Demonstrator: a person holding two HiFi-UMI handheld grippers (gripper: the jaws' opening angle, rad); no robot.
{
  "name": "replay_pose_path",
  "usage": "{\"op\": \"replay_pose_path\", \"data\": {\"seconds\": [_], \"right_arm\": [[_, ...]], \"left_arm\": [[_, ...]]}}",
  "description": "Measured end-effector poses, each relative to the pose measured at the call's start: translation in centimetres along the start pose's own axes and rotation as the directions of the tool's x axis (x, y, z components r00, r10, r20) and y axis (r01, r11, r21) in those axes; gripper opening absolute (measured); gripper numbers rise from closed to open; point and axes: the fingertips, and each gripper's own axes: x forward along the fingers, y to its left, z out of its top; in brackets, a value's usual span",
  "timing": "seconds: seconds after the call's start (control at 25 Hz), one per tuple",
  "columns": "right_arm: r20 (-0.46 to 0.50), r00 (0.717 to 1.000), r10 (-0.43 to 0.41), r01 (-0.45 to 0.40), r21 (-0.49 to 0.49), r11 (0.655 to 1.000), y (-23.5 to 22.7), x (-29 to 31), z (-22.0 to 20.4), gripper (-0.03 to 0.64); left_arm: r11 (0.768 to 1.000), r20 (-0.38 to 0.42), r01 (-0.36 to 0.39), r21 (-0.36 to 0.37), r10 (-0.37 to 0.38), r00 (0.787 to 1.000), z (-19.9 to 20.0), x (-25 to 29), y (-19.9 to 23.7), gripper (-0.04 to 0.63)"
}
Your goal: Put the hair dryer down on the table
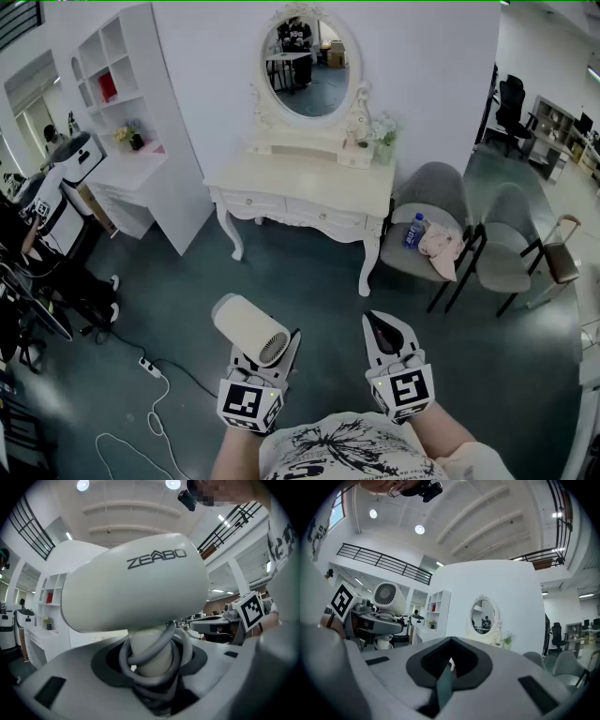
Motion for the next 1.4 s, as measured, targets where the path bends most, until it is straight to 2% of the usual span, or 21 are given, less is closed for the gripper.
{"op": "replay_pose_path", "data": {"seconds": [0.72, 0.88, 1.04, 1.2, 1.4], "right_arm": [[-0.042, 0.999, 0.023, -0.02, 0.057, 0.998, -0.7, 3.4, -2.3, 0.017], [-0.064, 0.997, 0.046, -0.041, 0.07, 0.997, -1.4, 5.2, -3.7, 0.017], [-0.054, 0.995, 0.082, -0.08, 0.048, 0.996, -3.1, 9.0, -4.7, 0.017], [-0.049, 0.988, 0.143, -0.14, 0.057, 0.988, -5.8, 14.7, -5.3, 0.017], [-0.01, 0.979, 0.204, -0.203, 0.048, 0.978, -10.6, 22.8, -4.0, 0.017]], "left_arm": [[1.0, -0.003, 0.0, -0.001, 0.0, 1.0, -1.2, 2.2, 2.2, 0.232], [1.0, -0.022, -0.003, -0.03, 0.003, 1.0, -2.3, 3.5, 3.1, 0.232], [0.999, -0.046, -0.022, -0.027, 0.02, 0.999, -3.3, 7.0, 4.8, 0.232], [0.997, -0.045, -0.078, -0.024, 0.076, 0.996, -3.1, 11.9, 7.5, 0.232], [0.99, -0.034, -0.143, -0.018, 0.142, 0.989, -1.9, 19.4, 11.5, 0.232]]}}
